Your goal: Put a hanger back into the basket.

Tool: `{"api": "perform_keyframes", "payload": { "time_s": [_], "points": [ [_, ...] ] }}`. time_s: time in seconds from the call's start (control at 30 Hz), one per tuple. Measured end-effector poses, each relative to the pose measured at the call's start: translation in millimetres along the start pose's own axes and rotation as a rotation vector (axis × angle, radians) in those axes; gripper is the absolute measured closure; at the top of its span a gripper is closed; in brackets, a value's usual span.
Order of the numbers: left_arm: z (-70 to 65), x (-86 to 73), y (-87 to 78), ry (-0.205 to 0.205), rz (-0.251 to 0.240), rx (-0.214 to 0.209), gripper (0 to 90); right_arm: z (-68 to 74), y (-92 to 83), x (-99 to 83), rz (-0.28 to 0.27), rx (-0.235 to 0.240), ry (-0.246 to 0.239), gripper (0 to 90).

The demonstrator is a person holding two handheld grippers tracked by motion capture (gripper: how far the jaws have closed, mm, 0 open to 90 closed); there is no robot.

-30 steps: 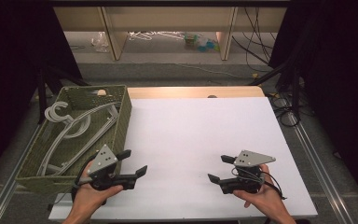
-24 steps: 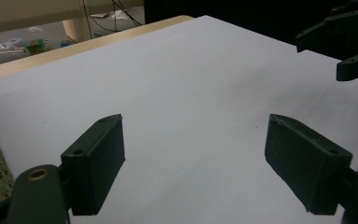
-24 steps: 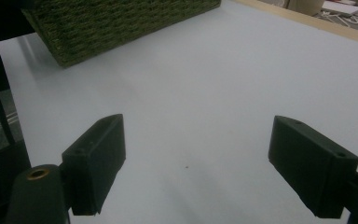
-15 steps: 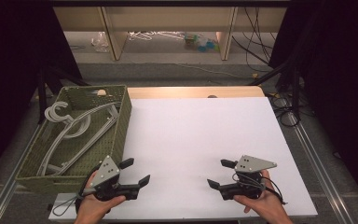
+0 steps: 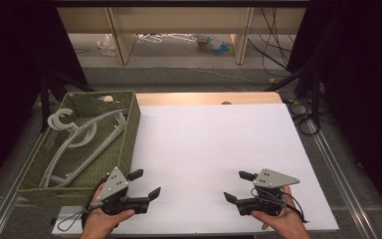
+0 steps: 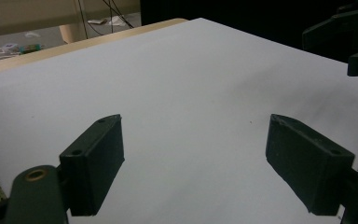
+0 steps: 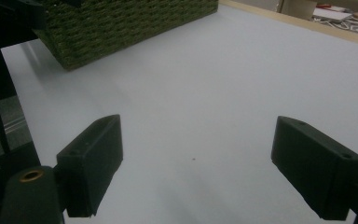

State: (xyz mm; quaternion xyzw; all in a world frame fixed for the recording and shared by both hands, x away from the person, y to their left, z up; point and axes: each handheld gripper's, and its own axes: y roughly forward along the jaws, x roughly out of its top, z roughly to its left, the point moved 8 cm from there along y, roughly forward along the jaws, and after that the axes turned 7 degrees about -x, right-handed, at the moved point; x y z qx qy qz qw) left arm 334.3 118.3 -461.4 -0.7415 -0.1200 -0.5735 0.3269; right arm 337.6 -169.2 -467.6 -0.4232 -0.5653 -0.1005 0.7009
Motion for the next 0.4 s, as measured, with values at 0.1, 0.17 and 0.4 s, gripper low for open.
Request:
{"api": "perform_keyframes", "payload": {
  "time_s": [0.1,0.17,0.4],
  "points": [
    [-0.4,-0.6,0.9,-0.017,-0.001,0.000,18.8,0.4,0.2,-0.1,0.001,0.004,-0.003,17.6],
    [-1.4,-1.7,2.3,-0.013,0.003,-0.014,18.7,1.3,0.6,-0.5,0.004,0.009,-0.001,17.6],
    [-1.4,-4.7,3.7,0.000,0.027,-0.013,18.0,1.6,1.4,-1.5,0.013,0.007,0.000,17.6]
  ]
}}
